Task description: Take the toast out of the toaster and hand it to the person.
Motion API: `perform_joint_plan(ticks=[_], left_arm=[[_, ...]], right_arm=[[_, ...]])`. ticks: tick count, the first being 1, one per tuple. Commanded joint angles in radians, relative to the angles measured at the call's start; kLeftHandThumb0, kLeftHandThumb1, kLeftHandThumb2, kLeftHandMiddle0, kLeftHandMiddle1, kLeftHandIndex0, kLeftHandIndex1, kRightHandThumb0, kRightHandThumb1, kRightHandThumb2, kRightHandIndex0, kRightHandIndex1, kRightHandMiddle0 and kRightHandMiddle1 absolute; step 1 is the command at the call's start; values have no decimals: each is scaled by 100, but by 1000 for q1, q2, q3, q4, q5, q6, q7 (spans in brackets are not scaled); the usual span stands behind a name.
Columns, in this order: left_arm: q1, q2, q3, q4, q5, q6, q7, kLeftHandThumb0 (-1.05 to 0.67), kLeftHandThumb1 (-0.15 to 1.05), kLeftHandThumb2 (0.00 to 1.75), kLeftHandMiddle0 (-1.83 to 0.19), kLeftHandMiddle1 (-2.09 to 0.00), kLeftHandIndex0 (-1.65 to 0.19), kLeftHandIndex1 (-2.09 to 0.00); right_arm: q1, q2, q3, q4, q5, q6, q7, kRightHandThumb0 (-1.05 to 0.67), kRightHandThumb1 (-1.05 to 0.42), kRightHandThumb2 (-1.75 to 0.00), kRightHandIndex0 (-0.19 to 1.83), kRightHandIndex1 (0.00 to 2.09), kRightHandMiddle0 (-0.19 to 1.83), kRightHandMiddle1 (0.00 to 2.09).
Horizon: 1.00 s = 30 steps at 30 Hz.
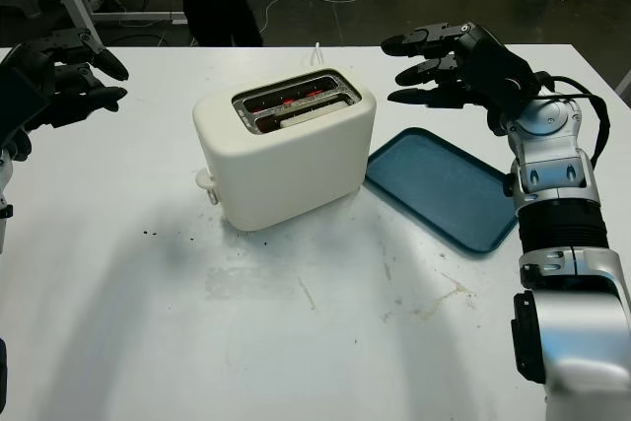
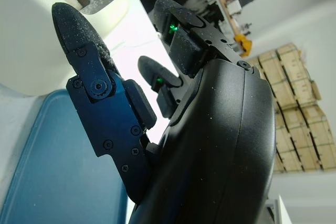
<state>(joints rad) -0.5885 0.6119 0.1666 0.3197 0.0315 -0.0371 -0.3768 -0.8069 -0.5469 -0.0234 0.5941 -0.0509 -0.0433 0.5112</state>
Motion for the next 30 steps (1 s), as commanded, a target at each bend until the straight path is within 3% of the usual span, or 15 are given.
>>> perform_joint_plan(ticks=[1,30], left_arm=[[4,9,5,-8,-15,-13,-10,-105,92,3,-59,-144,-48,-137],[42,8,6,-30,2,-48,17,-105,92,9,-45,-157,-35,-150]], right_arm=[[7,0,-7,3,9,-24,1,-72,-71,0,58,57,76,0],[72,0,-33,-69,20,-50,-17,-66,-71,0,58,56,74,0]])
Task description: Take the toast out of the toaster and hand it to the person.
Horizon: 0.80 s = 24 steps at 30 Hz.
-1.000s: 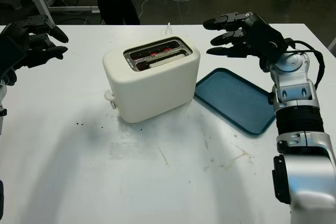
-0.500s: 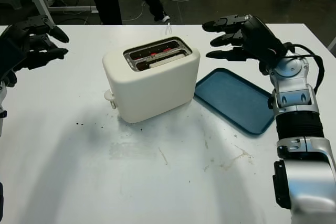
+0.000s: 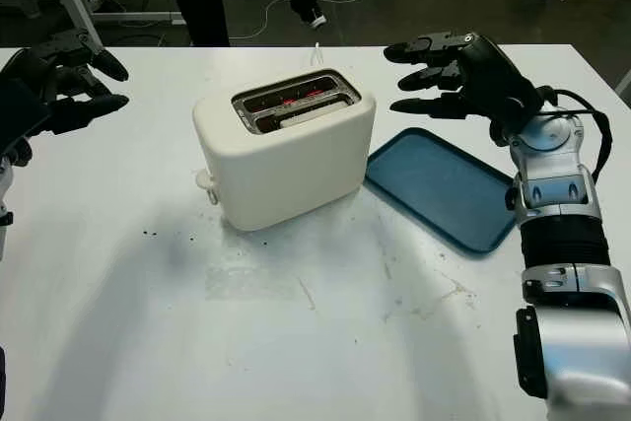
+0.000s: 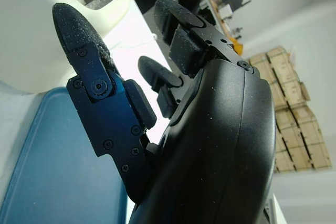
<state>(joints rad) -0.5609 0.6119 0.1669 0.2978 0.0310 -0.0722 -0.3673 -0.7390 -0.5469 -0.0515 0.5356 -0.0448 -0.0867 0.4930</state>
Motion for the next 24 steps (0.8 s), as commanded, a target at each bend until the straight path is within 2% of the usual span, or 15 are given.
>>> perform_joint_plan(ticks=[1,11,24], left_arm=[[14,8,5,-7,1,-13,8,-105,92,9,-45,-157,-35,-150],[12,10,0,-2,5,-13,2,-105,92,9,-45,-158,-35,-151],[12,10,-3,-7,10,-9,3,-105,92,9,-46,-159,-35,-153]], right_arm=[[4,-1,-4,-9,11,-10,0,-66,-71,0,58,56,74,0],[2,-4,-2,-3,6,-9,-1,-71,-72,0,60,55,75,0],[4,0,0,-3,10,-10,5,-68,-72,0,58,53,74,0]])
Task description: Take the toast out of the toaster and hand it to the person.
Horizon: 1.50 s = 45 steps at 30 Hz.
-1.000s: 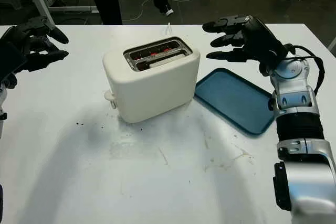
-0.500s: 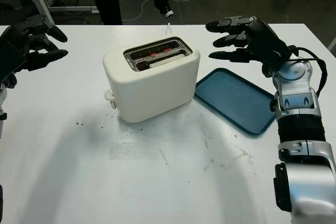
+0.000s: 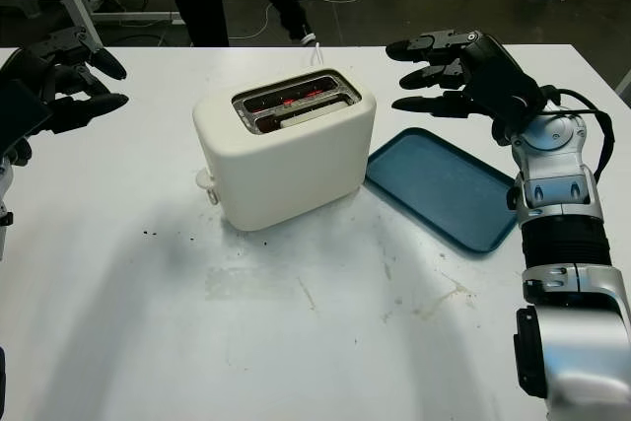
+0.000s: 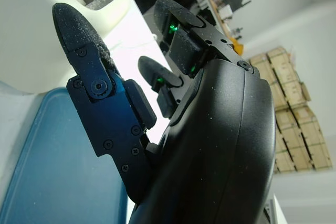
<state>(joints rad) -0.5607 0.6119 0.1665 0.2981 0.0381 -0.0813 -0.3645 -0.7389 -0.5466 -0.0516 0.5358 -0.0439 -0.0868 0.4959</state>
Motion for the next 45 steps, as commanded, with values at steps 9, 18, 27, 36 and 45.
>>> perform_joint_plan(ticks=[9,18,27,36,45], left_arm=[[12,11,-3,-9,5,-2,3,-105,92,9,-46,-158,-35,-153],[10,9,-3,-11,0,6,-1,-105,92,8,-47,-157,-37,-151],[7,6,0,-8,-10,11,-9,-105,92,6,-48,-156,-38,-150],[5,5,0,-5,-11,12,-10,-105,92,6,-49,-155,-39,-149],[5,4,1,-6,-13,14,-11,-105,92,6,-50,-155,-40,-148]], right_arm=[[4,0,4,-2,-1,-11,-5,-68,-72,0,58,54,75,0],[3,2,2,-6,2,-3,-4,-67,-71,0,57,56,75,0],[0,2,2,-3,7,-1,4,-68,-72,0,56,56,74,0],[-1,-1,7,3,-3,-17,1,-68,-72,0,56,59,75,0],[-5,-5,12,14,-9,-30,1,-68,-73,0,55,59,74,0]])
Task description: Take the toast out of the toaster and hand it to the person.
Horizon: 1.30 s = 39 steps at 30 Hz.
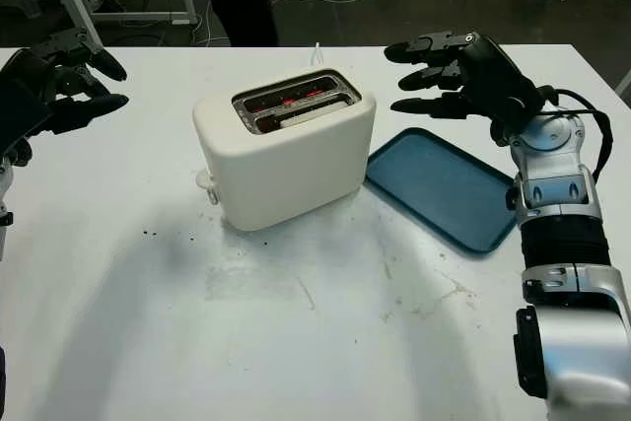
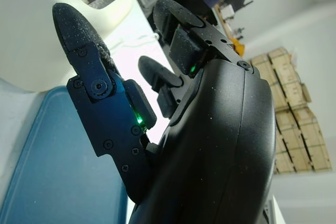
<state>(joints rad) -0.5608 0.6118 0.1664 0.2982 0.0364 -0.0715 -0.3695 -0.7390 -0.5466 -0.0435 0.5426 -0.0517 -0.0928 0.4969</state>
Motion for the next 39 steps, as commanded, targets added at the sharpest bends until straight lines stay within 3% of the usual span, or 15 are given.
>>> perform_joint_plan(ticks=[1,39], left_arm=[[5,3,2,-7,-13,7,-7,-105,92,5,-49,-155,-40,-148],[5,9,-2,-4,-5,-5,-8,-105,92,7,-49,-155,-39,-149]], right_arm=[[-6,-4,4,6,-1,-20,-1,-68,-73,0,55,59,74,0],[-10,-5,5,16,4,-26,-2,-69,-73,0,55,56,74,0]])
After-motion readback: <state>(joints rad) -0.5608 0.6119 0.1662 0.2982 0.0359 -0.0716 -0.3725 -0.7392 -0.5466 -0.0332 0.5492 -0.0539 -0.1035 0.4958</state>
